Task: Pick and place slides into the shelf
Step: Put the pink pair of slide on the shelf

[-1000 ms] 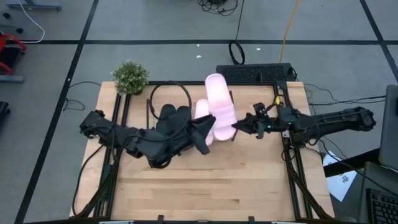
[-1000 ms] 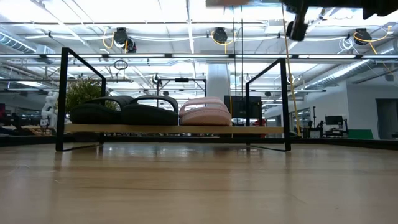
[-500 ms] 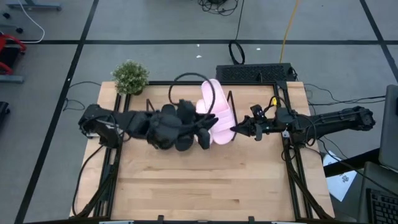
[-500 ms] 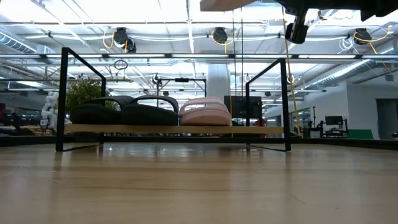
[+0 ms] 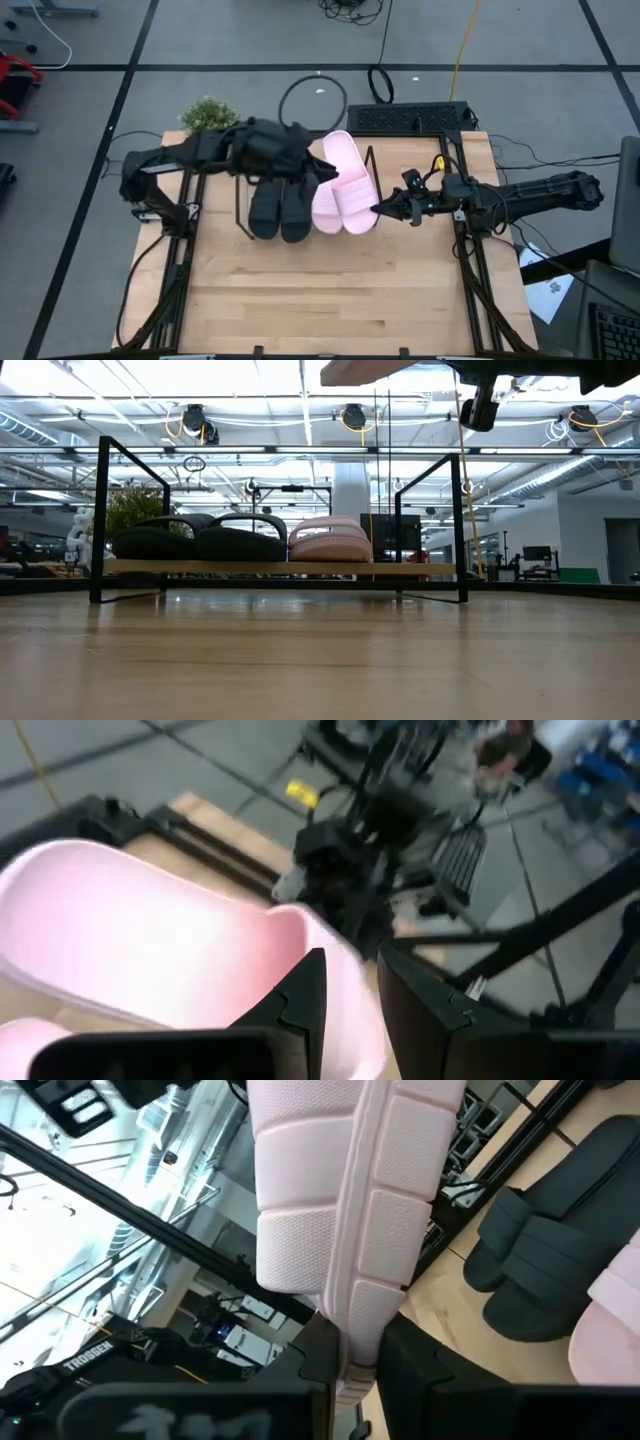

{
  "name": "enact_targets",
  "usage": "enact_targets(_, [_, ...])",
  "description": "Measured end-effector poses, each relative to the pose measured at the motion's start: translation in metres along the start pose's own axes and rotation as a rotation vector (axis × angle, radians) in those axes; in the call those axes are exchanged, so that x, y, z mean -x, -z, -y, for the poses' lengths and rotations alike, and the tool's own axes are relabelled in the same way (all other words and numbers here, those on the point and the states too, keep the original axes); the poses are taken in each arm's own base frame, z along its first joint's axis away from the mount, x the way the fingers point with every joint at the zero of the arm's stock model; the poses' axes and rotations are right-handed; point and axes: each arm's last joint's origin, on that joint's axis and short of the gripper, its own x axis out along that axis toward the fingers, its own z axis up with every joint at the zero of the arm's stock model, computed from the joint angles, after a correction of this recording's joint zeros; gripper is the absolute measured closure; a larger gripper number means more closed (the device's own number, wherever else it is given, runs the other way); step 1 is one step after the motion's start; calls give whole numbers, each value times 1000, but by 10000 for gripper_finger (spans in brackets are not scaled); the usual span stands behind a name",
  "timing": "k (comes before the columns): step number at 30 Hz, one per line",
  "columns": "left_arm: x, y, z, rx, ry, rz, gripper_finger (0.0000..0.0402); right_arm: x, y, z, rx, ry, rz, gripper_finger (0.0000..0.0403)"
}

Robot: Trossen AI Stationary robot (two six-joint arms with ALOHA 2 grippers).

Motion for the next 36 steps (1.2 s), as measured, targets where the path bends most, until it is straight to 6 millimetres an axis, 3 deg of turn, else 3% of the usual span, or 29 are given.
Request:
enact_targets(12, [-46, 4, -32, -12, 139, -213, 314, 0, 0, 0, -22, 0, 5, 369])
enact_targets(36, [-48, 0, -50, -18, 152, -258, 314, 0, -1, 0, -33, 11, 24, 369])
